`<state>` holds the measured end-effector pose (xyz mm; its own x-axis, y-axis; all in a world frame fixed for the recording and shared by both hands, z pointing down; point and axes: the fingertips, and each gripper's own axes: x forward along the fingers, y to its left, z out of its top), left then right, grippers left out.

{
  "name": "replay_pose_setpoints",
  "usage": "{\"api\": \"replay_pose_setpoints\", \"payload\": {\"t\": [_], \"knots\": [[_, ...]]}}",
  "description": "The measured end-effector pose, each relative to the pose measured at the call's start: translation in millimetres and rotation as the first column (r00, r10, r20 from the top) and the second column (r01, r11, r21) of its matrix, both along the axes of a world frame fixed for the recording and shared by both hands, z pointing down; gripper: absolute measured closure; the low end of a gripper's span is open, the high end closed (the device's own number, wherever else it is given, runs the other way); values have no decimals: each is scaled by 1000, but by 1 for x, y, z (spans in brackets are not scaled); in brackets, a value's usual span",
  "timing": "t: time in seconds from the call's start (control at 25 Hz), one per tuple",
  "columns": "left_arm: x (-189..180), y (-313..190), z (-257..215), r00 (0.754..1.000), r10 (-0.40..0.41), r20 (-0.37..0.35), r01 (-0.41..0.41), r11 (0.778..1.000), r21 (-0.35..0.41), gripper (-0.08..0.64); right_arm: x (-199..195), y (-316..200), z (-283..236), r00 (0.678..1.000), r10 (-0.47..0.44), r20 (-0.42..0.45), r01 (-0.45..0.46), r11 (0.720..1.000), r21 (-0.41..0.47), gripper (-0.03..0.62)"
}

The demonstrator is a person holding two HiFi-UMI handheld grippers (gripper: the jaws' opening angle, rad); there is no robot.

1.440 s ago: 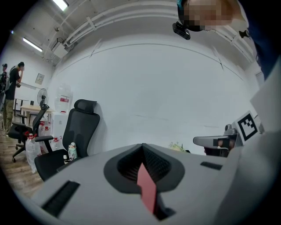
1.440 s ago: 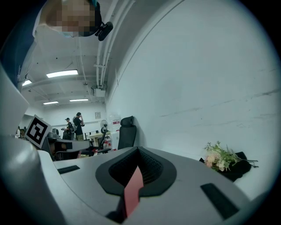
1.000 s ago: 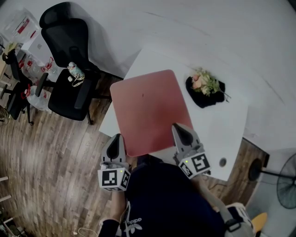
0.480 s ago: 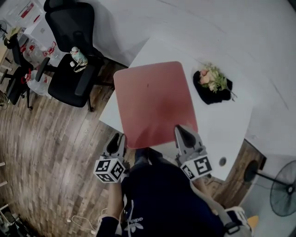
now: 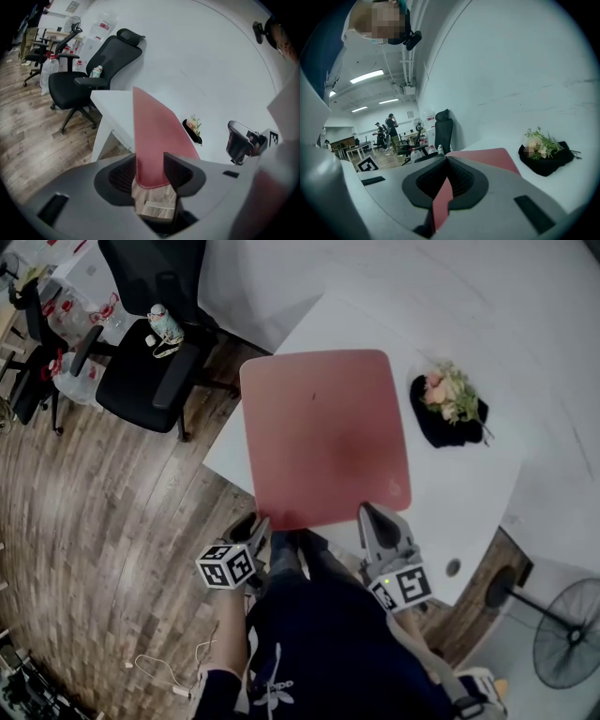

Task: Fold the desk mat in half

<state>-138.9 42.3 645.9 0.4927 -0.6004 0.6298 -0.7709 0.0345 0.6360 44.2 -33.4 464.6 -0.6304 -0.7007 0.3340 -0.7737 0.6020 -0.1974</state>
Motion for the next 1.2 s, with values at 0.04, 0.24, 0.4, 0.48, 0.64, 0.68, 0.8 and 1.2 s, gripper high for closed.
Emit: {"api": "replay_pose_setpoints", "payload": {"t": [0.04,0.24,0.4,0.48,0.64,0.68,0.8,1.2], "knots": [[2,2,6,1000,4,-15,-5,1000,-16,394,1,1,3,1000,-2,-12,2,1000,-2,589],[7,11,29,997,35,-71,-40,996,-79,392,3,8,12,1000,5,-16,-6,1000,-27,589],[17,17,37,990,94,-104,-104,989,-104,393,7,11,18,999,9,-34,-10,999,-32,589],[20,20,39,987,117,-107,-128,986,-108,393,8,13,20,999,9,-39,-10,999,-38,589],[21,20,34,983,128,-132,-142,984,-107,398,6,15,18,1000,16,-25,-17,999,-49,589],[20,21,33,983,123,-133,-138,985,-108,412,8,15,18,999,13,-32,-15,999,-35,589],[16,20,27,985,105,-135,-119,988,-99,489,9,14,17,999,13,-37,-14,1000,-28,589],[18,9,-10,984,33,-177,-40,999,-34,540,7,4,7,999,19,-32,-19,1000,1,589]]}}
